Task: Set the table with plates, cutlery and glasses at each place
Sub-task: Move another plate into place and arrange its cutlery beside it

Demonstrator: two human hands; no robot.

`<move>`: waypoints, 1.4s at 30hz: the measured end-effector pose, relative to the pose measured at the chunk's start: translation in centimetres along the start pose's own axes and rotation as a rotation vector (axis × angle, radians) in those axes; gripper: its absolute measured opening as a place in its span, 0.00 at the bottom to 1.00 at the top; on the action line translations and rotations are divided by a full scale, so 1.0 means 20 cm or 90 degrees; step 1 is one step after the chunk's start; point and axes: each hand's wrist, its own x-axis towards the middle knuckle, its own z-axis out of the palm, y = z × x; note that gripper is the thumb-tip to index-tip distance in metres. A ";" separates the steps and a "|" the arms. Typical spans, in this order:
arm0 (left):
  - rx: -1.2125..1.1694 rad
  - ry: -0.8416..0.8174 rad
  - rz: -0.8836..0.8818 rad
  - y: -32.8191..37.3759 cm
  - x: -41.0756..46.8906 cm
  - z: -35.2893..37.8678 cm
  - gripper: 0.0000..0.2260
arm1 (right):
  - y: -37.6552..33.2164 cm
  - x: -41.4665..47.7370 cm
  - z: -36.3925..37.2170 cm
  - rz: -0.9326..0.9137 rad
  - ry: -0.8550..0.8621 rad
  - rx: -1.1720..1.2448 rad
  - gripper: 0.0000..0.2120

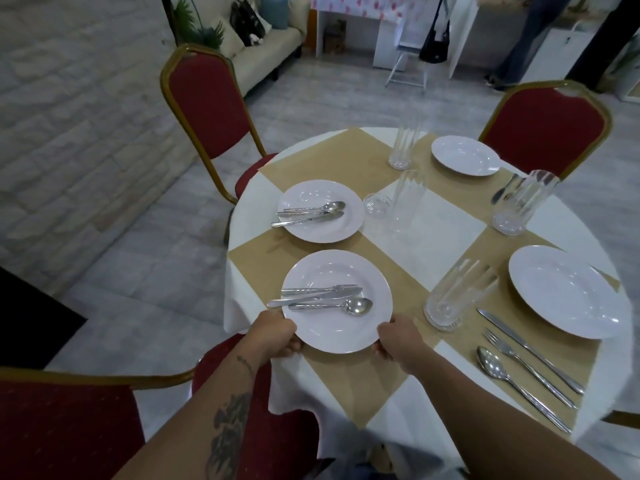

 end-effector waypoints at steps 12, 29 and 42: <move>0.145 0.047 0.049 0.29 0.00 -0.42 0.06 | -0.28 -0.05 0.04 -0.183 0.139 -0.488 0.23; -0.199 0.131 0.027 0.68 0.73 -0.09 0.06 | -0.79 0.91 0.18 0.093 -0.057 0.265 0.10; 0.345 0.234 0.152 0.59 0.79 -0.16 0.19 | -1.18 1.19 0.27 0.014 0.000 0.476 0.22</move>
